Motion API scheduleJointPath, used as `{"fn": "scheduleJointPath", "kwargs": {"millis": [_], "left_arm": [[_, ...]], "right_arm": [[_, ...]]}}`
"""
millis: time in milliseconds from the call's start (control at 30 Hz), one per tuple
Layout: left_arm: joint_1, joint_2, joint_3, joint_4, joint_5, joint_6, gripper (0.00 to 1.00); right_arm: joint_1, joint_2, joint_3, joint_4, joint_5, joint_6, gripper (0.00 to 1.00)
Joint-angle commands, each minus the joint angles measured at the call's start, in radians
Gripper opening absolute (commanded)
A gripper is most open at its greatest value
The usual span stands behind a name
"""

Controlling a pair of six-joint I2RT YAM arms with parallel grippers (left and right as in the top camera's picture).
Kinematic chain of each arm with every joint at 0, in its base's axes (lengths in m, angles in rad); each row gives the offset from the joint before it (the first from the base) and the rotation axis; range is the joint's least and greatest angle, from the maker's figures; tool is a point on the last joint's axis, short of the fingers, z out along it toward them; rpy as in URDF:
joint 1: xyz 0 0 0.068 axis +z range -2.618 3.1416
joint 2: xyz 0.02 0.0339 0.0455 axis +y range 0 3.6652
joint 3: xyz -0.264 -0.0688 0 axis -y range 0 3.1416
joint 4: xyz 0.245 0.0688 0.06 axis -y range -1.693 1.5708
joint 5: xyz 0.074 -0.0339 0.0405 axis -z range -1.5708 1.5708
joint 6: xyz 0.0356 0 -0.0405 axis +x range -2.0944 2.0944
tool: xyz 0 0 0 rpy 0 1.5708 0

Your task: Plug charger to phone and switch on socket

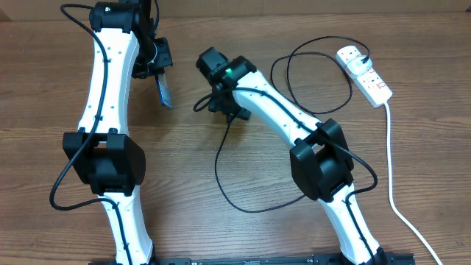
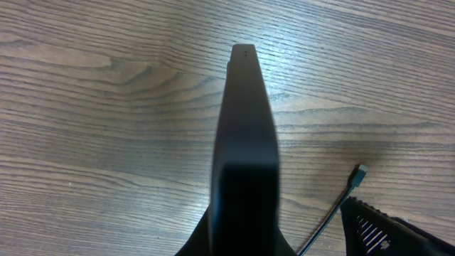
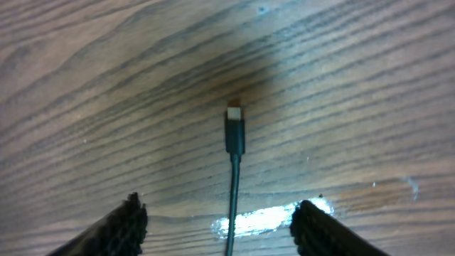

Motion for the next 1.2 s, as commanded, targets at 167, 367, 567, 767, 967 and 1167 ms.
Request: {"fn": "scheduleJointPath", "kwargs": {"millis": [167, 367, 567, 767, 967, 1167], "left_arm": [[-0.001, 0.008, 0.007, -0.002, 0.011, 0.002, 0.04], [-0.001, 0.008, 0.007, -0.004, 0.012, 0.002, 0.04], [-0.001, 0.008, 0.007, -0.006, 0.011, 0.002, 0.04], [-0.001, 0.008, 0.007, -0.008, 0.011, 0.002, 0.04], [-0.001, 0.008, 0.007, -0.009, 0.011, 0.002, 0.04], [-0.001, 0.008, 0.007, -0.01, 0.011, 0.002, 0.04]], "right_arm": [[-0.021, 0.01, -0.047, 0.04, 0.01, 0.011, 0.58], [-0.021, 0.022, -0.06, 0.066, 0.003, -0.012, 0.58], [-0.024, 0.056, -0.06, 0.048, 0.028, -0.01, 0.58], [-0.023, 0.08, -0.06, 0.029, 0.026, -0.009, 0.58], [-0.029, 0.08, -0.06, -0.002, 0.026, -0.011, 0.41], [-0.042, 0.08, -0.06, -0.018, 0.026, -0.059, 0.41]]}}
